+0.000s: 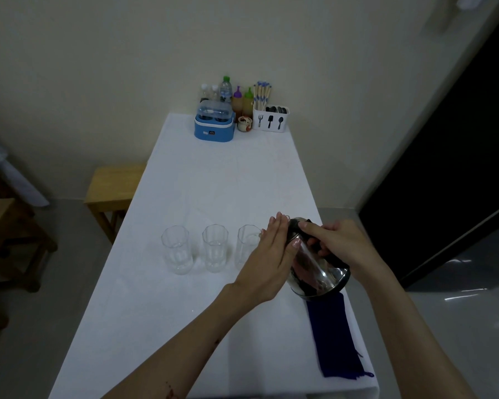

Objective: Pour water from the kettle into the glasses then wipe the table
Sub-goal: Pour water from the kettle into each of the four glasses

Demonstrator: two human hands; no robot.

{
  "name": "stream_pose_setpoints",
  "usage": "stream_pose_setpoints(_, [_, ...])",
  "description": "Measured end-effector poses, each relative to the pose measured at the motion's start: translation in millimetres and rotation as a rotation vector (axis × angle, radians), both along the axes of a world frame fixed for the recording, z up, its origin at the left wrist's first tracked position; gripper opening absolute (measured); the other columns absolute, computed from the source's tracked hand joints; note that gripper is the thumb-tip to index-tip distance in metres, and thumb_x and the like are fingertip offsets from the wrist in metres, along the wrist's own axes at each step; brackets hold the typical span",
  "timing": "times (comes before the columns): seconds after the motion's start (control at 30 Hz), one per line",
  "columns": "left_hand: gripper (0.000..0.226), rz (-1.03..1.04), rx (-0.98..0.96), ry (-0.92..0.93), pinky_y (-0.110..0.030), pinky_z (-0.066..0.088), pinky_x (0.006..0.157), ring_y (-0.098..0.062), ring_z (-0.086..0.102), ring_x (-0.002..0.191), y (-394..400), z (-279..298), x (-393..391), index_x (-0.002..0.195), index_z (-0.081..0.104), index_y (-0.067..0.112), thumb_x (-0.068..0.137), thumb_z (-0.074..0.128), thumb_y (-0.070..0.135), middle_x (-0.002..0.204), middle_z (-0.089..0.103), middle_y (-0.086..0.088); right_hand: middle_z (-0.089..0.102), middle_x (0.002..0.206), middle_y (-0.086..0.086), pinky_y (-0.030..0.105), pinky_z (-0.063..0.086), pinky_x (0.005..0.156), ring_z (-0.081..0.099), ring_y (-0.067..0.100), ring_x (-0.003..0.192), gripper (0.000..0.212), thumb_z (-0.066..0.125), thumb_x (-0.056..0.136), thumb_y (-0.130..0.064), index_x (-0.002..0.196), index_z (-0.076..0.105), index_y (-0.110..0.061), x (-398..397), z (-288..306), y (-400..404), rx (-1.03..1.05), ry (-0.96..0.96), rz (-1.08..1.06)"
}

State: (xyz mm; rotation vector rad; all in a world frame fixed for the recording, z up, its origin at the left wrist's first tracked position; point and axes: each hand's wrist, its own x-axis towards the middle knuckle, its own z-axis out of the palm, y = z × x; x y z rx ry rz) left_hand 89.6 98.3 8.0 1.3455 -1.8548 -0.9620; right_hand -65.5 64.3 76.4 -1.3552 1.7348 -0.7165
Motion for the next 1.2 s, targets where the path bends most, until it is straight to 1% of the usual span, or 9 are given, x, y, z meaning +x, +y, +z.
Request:
stream_pose_setpoints(0.17, [0.060,-0.003,0.011,0.002,-0.022,-0.006,0.118,-0.001,-0.011,0.147,0.4,1.2,-0.1,0.154,0.000,0.018,0.102,0.019,0.043,0.162,-0.004,0.008,0.073,0.061,0.007,0.027,0.050,0.060,0.062,0.013,0.052,0.043,0.077,0.079,-0.051,0.065,0.077,-0.010,-0.4,-0.8,1.3,0.001,-0.003,-0.002])
stream_pose_setpoints(0.27, [0.060,-0.006,0.012,-0.011,-0.022,-0.006,0.118,-0.001,-0.011,0.147,0.1,1.7,-0.1,0.154,0.000,0.018,0.103,0.019,0.042,0.162,-0.005,0.008,0.070,0.056,0.002,0.026,0.048,0.058,0.061,0.013,0.051,0.042,0.077,0.080,-0.050,0.064,0.076,-0.011,0.1,-0.8,2.4,-0.004,-0.011,-0.009])
stream_pose_setpoints(0.47, [0.060,-0.026,0.006,-0.015,-0.022,-0.005,0.118,-0.002,-0.011,0.147,0.4,3.1,1.0,0.154,0.001,0.019,0.103,0.021,0.043,0.162,-0.005,0.008,0.072,0.059,-0.001,0.028,0.050,0.061,0.062,0.011,0.052,0.039,0.078,0.080,-0.048,0.065,0.076,-0.012,0.4,-11.6,8.9,-0.005,-0.096,-0.070])
stream_pose_setpoints(0.63, [0.058,-0.075,-0.011,-0.071,-0.019,-0.007,0.116,-0.002,-0.012,0.146,-2.2,3.9,1.2,0.154,0.006,0.017,0.104,0.023,0.041,0.163,-0.004,0.006,0.070,0.059,-0.005,0.030,0.051,0.065,0.060,0.014,0.058,0.034,0.079,0.080,-0.043,0.071,0.077,-0.010,-0.9,-27.0,20.1,0.013,-0.243,-0.202])
stream_pose_setpoints(0.7, [0.059,-0.092,-0.030,-0.092,-0.023,-0.005,0.119,-0.003,-0.013,0.147,-2.7,5.1,0.2,0.154,0.008,0.016,0.104,0.023,0.041,0.163,-0.003,0.005,0.069,0.062,-0.002,0.028,0.048,0.060,0.058,0.013,0.057,0.032,0.080,0.078,-0.041,0.073,0.076,-0.009,-3.2,-33.0,25.1,0.042,-0.342,-0.254])
stream_pose_setpoints(0.83, [0.060,-0.107,-0.140,-0.177,-0.034,-0.005,0.122,-0.006,-0.016,0.147,-4.2,6.1,-6.6,0.154,0.010,0.015,0.103,0.017,0.044,0.163,-0.002,0.004,0.063,0.072,0.005,0.028,0.045,0.059,0.055,0.018,0.066,0.039,0.076,0.080,-0.040,0.093,0.077,-0.003,-9.0,-42.0,34.4,0.076,-0.505,-0.289])
stream_pose_setpoints(0.97, [0.060,-0.120,-0.233,-0.206,-0.033,-0.005,0.121,-0.004,-0.017,0.146,-5.4,12.2,-17.6,0.154,0.011,0.014,0.102,0.017,0.044,0.163,0.000,0.005,0.057,0.077,0.009,0.028,0.042,0.057,0.052,0.017,0.064,0.040,0.073,0.081,-0.040,0.099,0.074,-0.005,-20.7,-43.2,36.4,0.044,-0.572,-0.278])
stream_pose_setpoints(1.07, [0.064,-0.107,-0.275,-0.192,-0.032,-0.001,0.122,-0.008,-0.009,0.149,-6.3,18.0,-28.4,0.153,0.015,0.010,0.101,0.016,0.046,0.163,0.009,0.000,0.056,0.077,0.010,0.030,0.040,0.056,0.052,0.017,0.063,0.049,0.076,0.069,-0.050,0.097,0.072,-0.009,-30.1,-34.5,36.3,0.021,-0.552,-0.247])
stream_pose_setpoints(1.2, [0.071,-0.074,-0.289,-0.219,-0.037,0.007,0.122,-0.021,0.008,0.149,-8.3,20.6,-40.8,0.152,0.021,0.008,0.097,0.011,0.051,0.158,0.023,-0.007,0.059,0.076,0.011,0.032,0.040,0.059,0.051,0.023,0.068,0.040,0.073,0.085,-0.035,0.094,0.073,0.004,-44.0,-20.5,33.3,-0.029,-0.439,-0.261])
